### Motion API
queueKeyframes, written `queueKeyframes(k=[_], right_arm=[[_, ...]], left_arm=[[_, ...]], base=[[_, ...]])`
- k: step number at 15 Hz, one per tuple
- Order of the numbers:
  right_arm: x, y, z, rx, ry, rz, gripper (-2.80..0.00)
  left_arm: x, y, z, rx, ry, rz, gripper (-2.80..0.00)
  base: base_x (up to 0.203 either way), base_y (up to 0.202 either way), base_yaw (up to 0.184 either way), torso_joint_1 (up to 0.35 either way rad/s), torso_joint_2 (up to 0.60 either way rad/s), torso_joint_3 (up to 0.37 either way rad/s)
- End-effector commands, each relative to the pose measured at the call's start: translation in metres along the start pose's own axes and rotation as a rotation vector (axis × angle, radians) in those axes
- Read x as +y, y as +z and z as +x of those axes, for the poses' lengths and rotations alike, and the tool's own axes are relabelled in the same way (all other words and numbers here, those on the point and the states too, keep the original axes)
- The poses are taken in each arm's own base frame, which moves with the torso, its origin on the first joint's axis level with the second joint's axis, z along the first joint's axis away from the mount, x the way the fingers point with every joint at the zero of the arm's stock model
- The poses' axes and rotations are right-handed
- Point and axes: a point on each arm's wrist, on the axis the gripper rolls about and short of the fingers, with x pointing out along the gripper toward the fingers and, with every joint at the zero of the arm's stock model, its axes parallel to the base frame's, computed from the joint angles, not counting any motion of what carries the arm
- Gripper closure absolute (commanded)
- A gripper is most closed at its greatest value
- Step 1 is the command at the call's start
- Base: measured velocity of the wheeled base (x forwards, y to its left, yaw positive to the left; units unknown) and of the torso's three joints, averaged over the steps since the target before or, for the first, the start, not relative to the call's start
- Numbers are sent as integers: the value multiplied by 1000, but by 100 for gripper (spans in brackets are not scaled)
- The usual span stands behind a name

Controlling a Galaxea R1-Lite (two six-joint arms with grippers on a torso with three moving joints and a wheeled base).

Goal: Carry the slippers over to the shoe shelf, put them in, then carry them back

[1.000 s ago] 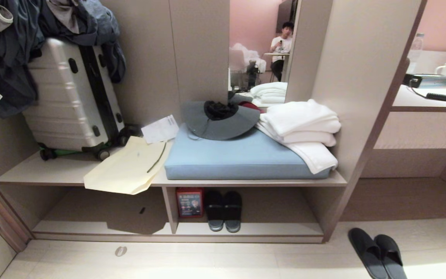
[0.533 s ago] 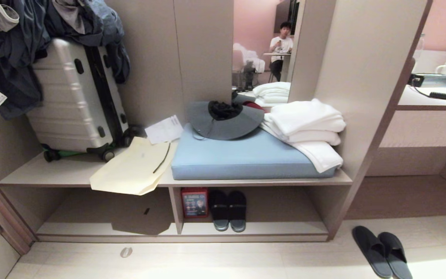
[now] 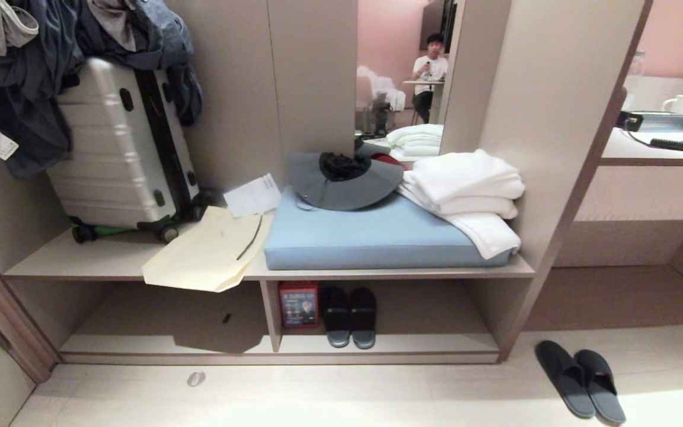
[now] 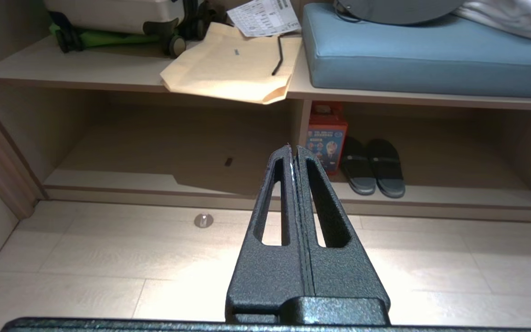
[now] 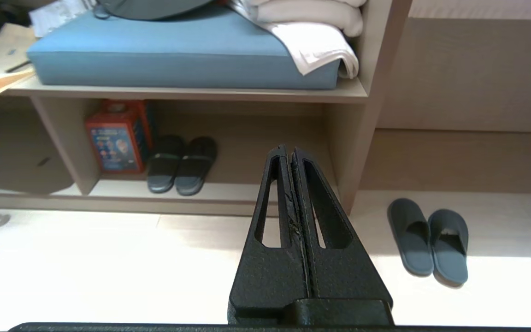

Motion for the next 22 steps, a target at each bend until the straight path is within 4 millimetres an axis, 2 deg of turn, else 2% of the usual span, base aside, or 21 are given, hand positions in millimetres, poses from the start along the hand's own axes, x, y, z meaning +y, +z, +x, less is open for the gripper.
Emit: queueKeyframes(k=[1, 22], right_arm=[[0, 0, 0, 0, 0, 0, 0], [0, 0, 0, 0, 0, 0, 0]], left_arm=[[0, 0, 0, 1, 1, -1, 0], [0, 0, 0, 1, 1, -3, 0]], base=[[-205, 0, 2, -3, 3, 2], [-196, 0, 1, 2, 3, 2]])
